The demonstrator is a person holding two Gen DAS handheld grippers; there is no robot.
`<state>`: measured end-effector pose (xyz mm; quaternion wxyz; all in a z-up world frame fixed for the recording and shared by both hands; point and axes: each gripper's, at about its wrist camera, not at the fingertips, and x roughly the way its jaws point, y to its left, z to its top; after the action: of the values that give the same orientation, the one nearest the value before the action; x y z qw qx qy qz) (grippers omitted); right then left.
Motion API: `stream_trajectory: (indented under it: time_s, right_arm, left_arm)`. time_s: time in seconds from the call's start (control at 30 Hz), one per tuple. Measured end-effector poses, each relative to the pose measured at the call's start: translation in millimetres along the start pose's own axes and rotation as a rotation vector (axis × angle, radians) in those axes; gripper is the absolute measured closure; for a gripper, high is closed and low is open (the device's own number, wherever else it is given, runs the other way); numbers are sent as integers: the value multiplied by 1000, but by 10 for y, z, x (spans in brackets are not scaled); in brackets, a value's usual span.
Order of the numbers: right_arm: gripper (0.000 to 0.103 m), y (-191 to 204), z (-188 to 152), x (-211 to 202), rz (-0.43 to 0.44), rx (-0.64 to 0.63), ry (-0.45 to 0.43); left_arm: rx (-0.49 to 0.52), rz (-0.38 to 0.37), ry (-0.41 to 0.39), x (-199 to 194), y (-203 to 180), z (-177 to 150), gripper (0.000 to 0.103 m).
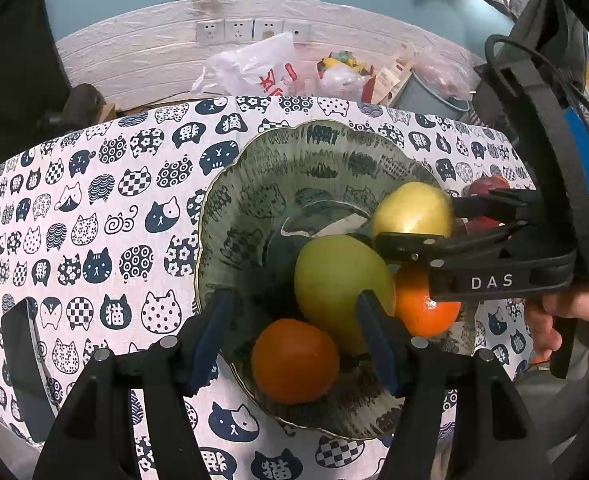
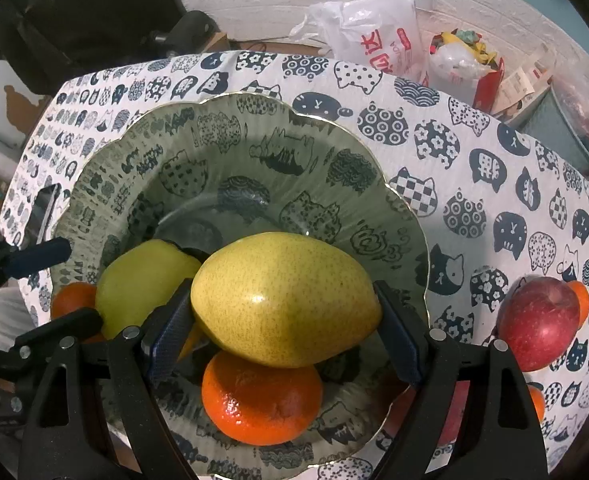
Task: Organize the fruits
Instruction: 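Open both tools to release the mango and orange, then lift away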
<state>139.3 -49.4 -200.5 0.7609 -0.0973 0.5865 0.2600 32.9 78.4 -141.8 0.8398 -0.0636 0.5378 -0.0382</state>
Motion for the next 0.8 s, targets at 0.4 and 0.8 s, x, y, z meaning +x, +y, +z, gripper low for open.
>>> stream_trajectory:
  time_s: [0.4,0.8]
  right_arm:
    - [17,-50,-26,-56,3,26,-15]
    - [17,-93,-71,-512,-1,37,-97]
  left_arm:
    - [5,14,12,16,-40,-7,35]
    - [17,5,-11,-110,-182,48,35]
